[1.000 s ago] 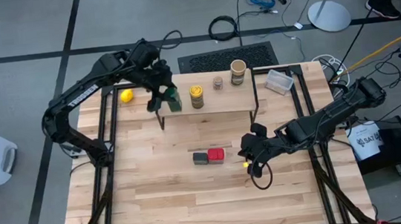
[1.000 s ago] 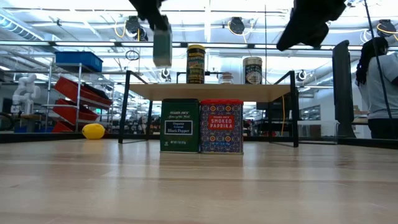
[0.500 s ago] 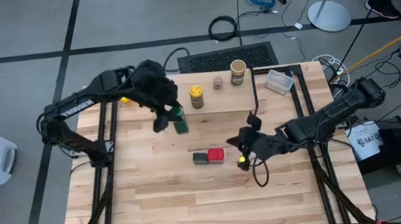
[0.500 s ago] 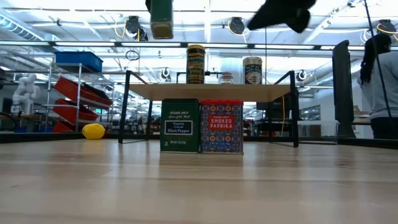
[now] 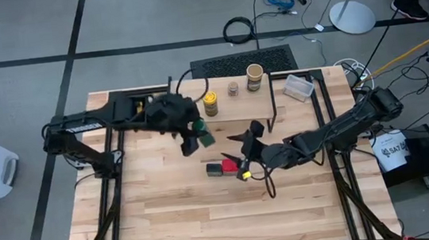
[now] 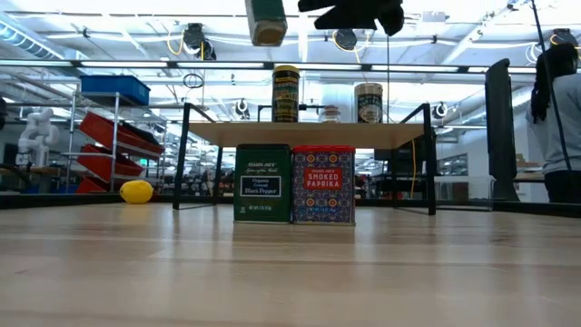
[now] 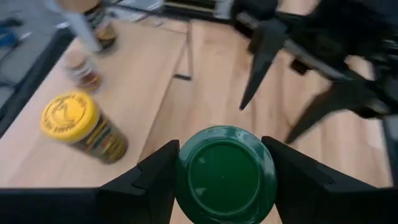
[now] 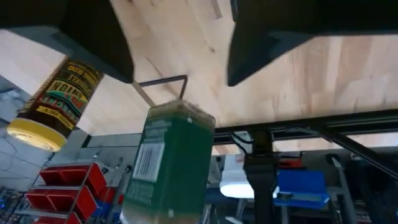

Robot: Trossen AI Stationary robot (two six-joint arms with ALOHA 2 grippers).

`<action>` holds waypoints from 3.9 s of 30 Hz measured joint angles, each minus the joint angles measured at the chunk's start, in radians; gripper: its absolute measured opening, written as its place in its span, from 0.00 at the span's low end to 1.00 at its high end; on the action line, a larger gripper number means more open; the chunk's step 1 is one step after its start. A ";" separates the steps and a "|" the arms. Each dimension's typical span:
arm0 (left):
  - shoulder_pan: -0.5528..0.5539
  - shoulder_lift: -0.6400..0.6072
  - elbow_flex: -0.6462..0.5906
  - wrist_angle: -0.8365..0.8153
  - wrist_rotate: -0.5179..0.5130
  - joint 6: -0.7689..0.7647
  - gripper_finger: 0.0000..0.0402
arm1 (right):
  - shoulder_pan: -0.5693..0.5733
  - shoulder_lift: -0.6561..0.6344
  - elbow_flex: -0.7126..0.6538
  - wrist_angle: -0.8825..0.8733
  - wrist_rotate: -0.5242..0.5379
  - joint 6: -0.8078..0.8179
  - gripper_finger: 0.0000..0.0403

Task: Shelf spices
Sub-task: Remove the green seasoning bottle from the shelf

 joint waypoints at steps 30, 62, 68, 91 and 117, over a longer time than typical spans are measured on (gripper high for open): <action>-0.207 0.160 -0.211 0.429 -0.400 -0.382 0.53 | 0.089 0.063 0.000 0.029 0.141 -0.030 0.85; -0.206 0.166 -0.210 0.522 -0.499 -0.392 0.53 | 0.013 0.098 0.000 -0.032 0.290 -0.020 0.51; -0.205 0.166 -0.210 0.521 -0.505 -0.370 0.56 | 0.012 0.098 0.000 -0.031 0.285 -0.023 0.46; -0.273 0.056 -0.194 0.537 -0.449 0.084 0.74 | 0.029 0.071 0.000 -0.121 0.083 0.170 0.47; -0.305 0.045 -0.241 0.535 -0.251 0.390 0.88 | 0.087 -0.064 0.000 -0.151 -0.168 0.088 0.48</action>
